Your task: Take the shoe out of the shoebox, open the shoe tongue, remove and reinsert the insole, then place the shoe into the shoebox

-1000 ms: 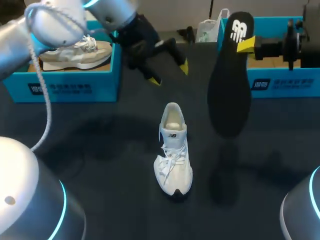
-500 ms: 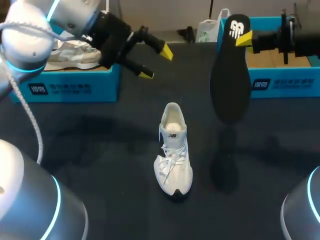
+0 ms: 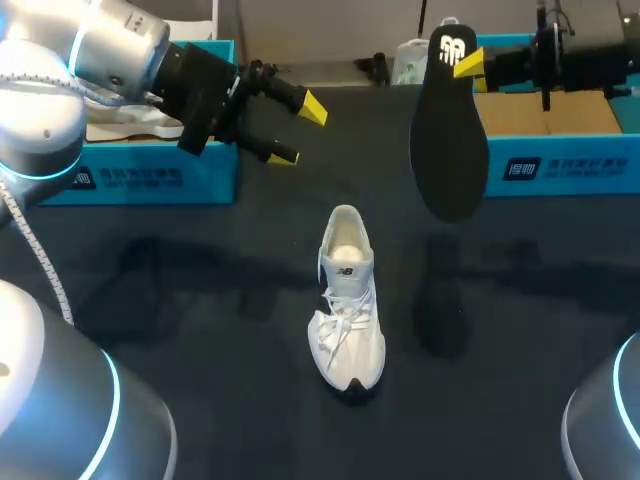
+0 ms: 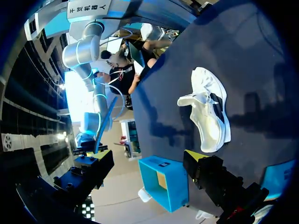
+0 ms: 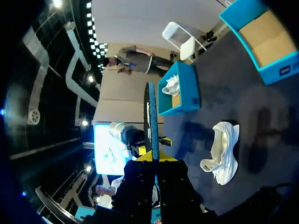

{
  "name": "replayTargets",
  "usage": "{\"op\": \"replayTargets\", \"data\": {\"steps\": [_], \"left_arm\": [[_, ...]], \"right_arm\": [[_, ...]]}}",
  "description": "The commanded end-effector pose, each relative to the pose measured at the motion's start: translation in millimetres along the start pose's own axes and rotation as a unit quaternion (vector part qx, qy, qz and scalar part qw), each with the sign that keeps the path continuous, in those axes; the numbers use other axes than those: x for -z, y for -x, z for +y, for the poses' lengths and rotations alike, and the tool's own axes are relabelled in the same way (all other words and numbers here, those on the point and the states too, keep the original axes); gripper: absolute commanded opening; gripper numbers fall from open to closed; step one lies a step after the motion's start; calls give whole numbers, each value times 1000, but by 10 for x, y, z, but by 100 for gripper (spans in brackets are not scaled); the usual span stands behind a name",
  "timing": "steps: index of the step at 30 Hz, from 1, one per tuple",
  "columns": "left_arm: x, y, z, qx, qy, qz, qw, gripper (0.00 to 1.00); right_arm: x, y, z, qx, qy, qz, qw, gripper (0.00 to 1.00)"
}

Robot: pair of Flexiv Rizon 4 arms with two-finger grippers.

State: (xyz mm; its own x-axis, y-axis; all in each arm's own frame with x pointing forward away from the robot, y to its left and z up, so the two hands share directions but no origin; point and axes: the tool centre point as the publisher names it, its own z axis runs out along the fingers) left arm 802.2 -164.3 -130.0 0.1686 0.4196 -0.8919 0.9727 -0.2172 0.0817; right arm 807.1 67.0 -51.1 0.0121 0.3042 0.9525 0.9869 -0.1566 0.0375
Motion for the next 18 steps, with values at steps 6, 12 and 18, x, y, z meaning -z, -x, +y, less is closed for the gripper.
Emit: {"op": "replayTargets", "data": {"steps": [6,12,18], "left_arm": [[-8,-15,-21,-1,10,-22,1000,100],[69,86,-38,10,37,-101,994,100],[80,108,-48,14,53,-145,988,100]], "right_arm": [[-11,-12,42,0,-10,-2,1000,0],[-94,55,126,-18,-6,4,1000,0],[-253,139,201,-55,-3,12,998,0]]}}
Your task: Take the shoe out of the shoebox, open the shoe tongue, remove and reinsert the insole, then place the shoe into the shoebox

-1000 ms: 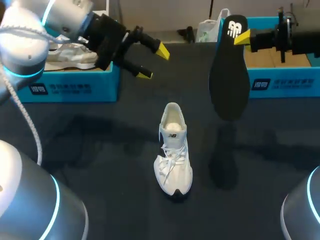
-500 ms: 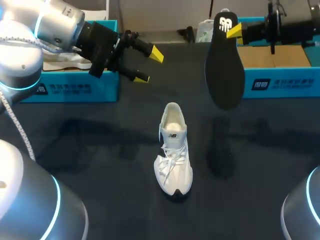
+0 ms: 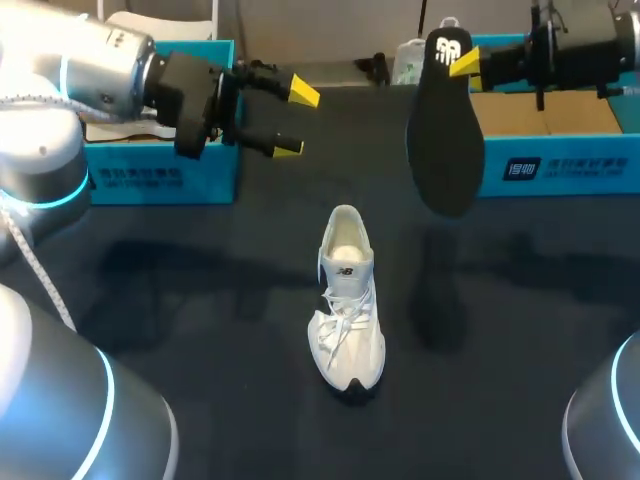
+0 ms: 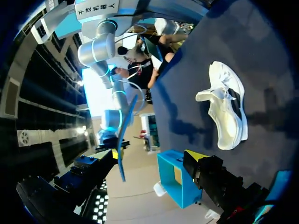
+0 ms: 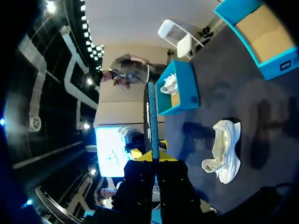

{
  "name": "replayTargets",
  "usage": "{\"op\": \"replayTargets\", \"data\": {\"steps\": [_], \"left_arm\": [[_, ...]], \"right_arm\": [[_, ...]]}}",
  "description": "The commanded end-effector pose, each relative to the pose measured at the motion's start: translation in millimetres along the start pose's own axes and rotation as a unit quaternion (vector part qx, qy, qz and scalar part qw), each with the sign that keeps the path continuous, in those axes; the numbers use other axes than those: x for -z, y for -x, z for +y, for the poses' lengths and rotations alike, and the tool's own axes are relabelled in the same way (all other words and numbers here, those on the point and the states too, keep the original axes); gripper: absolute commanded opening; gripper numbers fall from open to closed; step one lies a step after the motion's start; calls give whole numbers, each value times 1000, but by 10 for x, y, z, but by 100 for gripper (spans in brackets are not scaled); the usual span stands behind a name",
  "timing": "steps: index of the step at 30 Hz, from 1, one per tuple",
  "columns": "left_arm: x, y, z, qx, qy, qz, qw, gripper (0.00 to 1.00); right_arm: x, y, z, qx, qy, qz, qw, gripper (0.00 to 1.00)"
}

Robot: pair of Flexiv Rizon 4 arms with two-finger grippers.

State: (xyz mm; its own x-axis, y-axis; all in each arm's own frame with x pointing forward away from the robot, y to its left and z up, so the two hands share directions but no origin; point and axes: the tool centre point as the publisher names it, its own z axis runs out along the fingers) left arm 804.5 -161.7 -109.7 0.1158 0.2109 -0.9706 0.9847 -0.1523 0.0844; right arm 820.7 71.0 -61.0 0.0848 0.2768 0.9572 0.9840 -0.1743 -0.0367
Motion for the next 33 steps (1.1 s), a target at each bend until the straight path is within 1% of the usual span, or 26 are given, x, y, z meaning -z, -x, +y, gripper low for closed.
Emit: {"op": "replayTargets", "data": {"steps": [1,8,12,15,20,27,33], "left_arm": [[-23,-66,-81,5,22,-36,999,100],[-98,-106,-83,5,39,-69,997,100],[-147,-135,-38,13,57,-95,994,100],[-185,-142,-9,16,61,-106,992,100],[-241,-99,29,20,66,-129,989,100],[-303,-31,64,19,65,-140,988,100],[-371,13,91,20,71,-146,987,99]], "right_arm": [[-188,73,94,-21,1,5,1000,0],[-461,91,184,-59,-15,26,998,0],[-586,101,199,-78,-19,32,996,0],[-686,116,212,-88,-28,37,995,0],[-853,117,242,-101,-44,38,993,0],[-1070,133,249,-116,-67,26,991,0],[-1186,126,239,-114,-68,31,991,0]]}}
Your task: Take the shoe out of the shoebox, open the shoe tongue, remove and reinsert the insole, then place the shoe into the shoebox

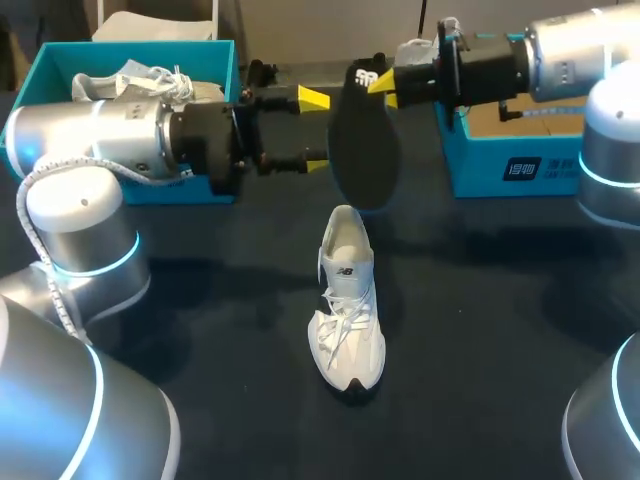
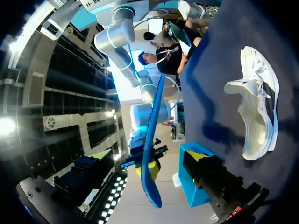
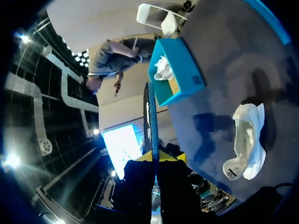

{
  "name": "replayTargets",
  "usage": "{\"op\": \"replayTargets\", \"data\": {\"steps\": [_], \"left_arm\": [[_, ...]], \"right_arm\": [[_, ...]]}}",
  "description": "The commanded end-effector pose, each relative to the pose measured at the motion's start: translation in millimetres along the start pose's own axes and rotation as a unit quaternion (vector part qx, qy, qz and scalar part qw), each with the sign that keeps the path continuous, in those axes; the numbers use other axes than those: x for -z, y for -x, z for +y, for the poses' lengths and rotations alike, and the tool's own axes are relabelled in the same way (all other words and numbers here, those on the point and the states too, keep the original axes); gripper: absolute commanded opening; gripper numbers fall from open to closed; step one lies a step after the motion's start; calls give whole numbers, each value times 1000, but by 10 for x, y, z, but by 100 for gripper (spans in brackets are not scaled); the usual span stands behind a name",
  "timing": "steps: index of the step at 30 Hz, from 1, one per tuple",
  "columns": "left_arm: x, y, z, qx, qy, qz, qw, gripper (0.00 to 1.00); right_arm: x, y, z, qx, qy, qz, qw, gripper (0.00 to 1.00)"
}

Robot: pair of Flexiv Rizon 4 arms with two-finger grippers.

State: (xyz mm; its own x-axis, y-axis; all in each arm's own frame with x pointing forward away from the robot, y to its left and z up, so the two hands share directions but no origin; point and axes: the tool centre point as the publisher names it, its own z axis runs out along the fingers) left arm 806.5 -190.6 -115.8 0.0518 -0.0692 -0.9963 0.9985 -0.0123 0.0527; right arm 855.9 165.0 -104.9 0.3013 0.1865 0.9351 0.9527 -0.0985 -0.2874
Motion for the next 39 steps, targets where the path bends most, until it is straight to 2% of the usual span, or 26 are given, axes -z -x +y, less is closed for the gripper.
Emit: {"op": "replayTargets", "data": {"steps": [1,3,5,6,8,9,12,15,16,24,25,26,27,29,33,39], "left_arm": [[-95,-8,16,-1,1,-5,1000,98],[-114,-9,3,-1,2,-8,1000,93],[-133,-17,-3,0,3,-10,1000,83],[-143,-25,-5,-1,5,-11,1000,74],[-154,-38,4,5,15,-13,1000,46],[-156,-40,10,6,16,-13,1000,37],[-160,-54,23,5,23,-16,1000,19],[-187,-84,41,7,28,-16,999,11],[-194,-91,48,8,31,-17,999,0],[-208,-110,58,24,35,-24,999,0],[-200,-94,49,26,33,-26,999,0],[-186,-76,39,28,31,-27,999,0],[-167,-61,28,32,28,-28,999,0],[-105,-37,13,44,24,-31,998,0],[41,-4,-19,60,24,-29,997,0],[211,16,-68,74,26,-22,997,0]], "right_arm": [[-121,-8,51,0,-1,1,1000,0],[-144,-8,46,1,-1,2,1000,0],[-161,-9,42,2,-1,2,1000,0],[-167,-8,38,3,-1,2,1000,0],[-176,-4,26,3,2,3,1000,0],[-182,-2,18,3,2,3,1000,0],[-207,-3,-2,3,1,5,1000,0],[-243,-5,-21,3,-1,7,1000,0],[-259,-8,-28,4,-2,8,1000,0],[-276,3,-90,7,-7,16,1000,0],[-277,-4,-113,25,-6,11,1000,38],[-264,-7,-127,30,0,10,1000,86],[-241,7,-148,31,6,5,999,100],[-170,46,-184,55,22,-5,998,100],[-55,96,-254,102,26,-24,994,100],[117,156,-328,181,38,-21,983,100]]}}
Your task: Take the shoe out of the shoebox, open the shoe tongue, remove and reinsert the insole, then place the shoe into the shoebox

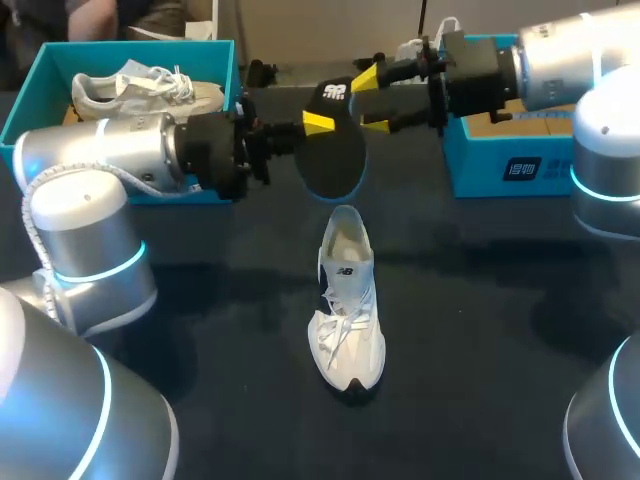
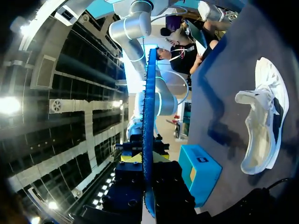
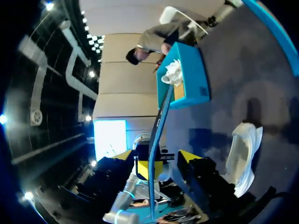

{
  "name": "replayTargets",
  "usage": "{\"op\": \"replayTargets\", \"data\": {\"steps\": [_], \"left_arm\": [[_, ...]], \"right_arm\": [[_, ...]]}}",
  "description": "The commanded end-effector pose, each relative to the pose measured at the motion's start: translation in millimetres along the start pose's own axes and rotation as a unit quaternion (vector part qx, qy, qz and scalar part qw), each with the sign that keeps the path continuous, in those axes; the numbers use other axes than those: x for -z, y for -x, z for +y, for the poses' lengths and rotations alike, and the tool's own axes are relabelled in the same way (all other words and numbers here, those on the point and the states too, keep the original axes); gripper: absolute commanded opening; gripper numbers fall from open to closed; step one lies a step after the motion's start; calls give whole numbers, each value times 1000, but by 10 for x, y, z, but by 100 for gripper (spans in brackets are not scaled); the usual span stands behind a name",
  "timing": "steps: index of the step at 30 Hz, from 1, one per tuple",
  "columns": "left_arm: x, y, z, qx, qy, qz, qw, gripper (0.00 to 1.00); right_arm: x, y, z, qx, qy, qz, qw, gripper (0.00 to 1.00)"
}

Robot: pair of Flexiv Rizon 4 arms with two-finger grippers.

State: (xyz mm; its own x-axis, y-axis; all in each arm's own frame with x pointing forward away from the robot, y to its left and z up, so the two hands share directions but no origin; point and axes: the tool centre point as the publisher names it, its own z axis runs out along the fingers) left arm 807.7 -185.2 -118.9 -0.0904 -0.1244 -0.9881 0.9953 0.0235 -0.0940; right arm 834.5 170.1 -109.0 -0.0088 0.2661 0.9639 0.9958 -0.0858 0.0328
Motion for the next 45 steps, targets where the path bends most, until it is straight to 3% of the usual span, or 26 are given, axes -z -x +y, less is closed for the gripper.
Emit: {"op": "replayTargets", "data": {"steps": [1,7,9,13,16,19,34,39,45], "left_arm": [[178,44,-81,2,4,6,1000,0],[256,70,-153,-2,3,13,1000,0],[274,74,-173,-8,1,16,1000,0],[284,75,-186,-14,0,18,1000,0],[278,89,-193,-17,-1,18,1000,0],[279,100,-191,-22,-3,27,999,0],[286,127,-222,9,-4,39,999,0],[334,200,-364,205,-1,144,968,0],[359,305,-463,338,0,228,913,0]], "right_arm": [[199,35,-143,37,17,12,999,100],[419,147,-218,86,30,33,995,100],[487,186,-239,90,14,31,995,100],[650,267,-268,103,18,45,994,100],[726,324,-287,94,-8,44,995,100],[817,385,-296,83,-2,51,995,100],[817,385,-296,83,-2,51,995,100],[817,385,-296,83,-2,51,995,100],[817,385,-296,83,-2,51,995,100]]}}
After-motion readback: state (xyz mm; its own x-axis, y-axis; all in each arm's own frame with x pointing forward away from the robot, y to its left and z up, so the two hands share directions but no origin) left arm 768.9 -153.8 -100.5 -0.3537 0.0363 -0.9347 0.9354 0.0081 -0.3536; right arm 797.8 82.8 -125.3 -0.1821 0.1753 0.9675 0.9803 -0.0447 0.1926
